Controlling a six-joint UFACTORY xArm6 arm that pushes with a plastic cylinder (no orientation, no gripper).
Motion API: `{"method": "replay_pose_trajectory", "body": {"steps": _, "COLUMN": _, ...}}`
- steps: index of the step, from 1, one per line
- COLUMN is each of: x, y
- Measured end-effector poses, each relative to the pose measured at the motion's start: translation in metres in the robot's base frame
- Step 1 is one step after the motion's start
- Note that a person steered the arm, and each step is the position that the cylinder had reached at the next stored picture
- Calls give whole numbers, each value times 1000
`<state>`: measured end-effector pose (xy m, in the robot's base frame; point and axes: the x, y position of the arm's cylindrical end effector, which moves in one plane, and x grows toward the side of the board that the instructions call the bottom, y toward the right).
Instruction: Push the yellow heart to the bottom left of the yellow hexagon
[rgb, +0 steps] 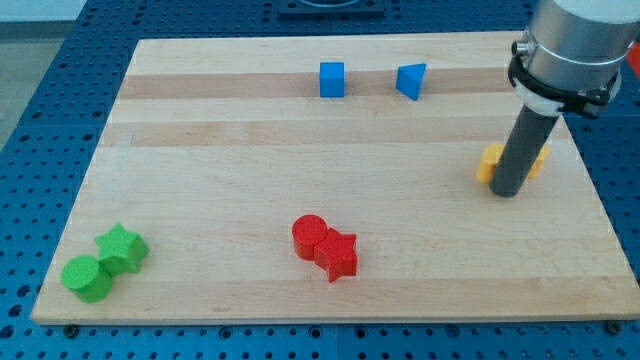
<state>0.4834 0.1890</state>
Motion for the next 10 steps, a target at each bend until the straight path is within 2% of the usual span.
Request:
{"method": "replay_pose_trajectory", "body": {"steps": 2, "x": 6, "y": -48}}
{"method": "replay_pose_trajectory", "body": {"steps": 3, "x": -22, "y": -57}}
{"method": "replay_pose_trajectory", "body": {"steps": 8, "x": -41, "y": -13}}
{"method": "replay_pose_trajectory", "body": {"steps": 10, "x": -54, "y": -14}}
